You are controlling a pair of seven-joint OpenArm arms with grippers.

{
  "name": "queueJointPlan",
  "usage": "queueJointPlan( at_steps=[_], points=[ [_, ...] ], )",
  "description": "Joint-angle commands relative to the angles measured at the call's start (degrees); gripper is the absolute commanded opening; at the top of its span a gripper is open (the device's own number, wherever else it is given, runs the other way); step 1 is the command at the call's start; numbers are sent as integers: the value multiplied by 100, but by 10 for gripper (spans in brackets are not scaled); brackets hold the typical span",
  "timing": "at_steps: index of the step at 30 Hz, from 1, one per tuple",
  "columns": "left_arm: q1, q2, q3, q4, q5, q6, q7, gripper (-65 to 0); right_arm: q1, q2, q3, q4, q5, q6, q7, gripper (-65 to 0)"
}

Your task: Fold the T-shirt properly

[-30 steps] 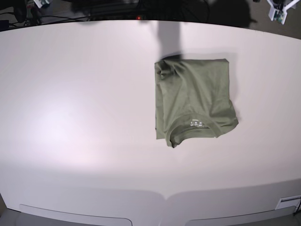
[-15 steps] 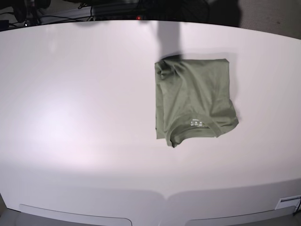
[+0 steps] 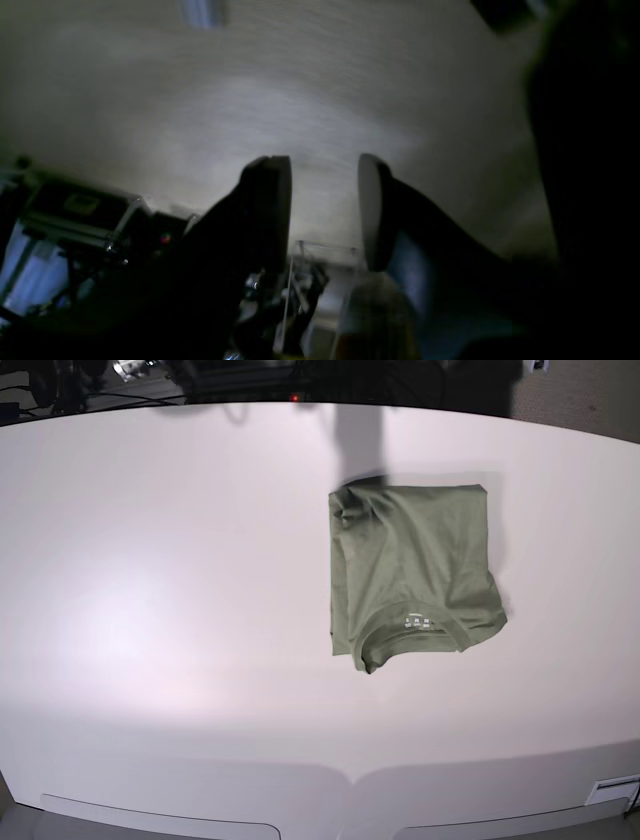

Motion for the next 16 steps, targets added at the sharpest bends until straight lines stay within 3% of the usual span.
queueJointPlan(
  at_steps=[1, 8, 12, 16],
  points=[
    [105, -81, -20, 20, 13, -24, 72, -331, -59, 11, -68, -7, -15, 15, -138, -421],
    [114, 94, -20, 24, 15, -24, -96, -331, -52, -468, -203, 0, 4, 17, -170, -421],
    [70, 212, -20, 44, 17, -24, -175, -331, -52, -614, -203, 0, 4, 20, -260, -421],
    [66, 291, -20, 175, 15, -22, -133, -331, -52, -673, -203, 4, 4, 20, 2, -421]
  ],
)
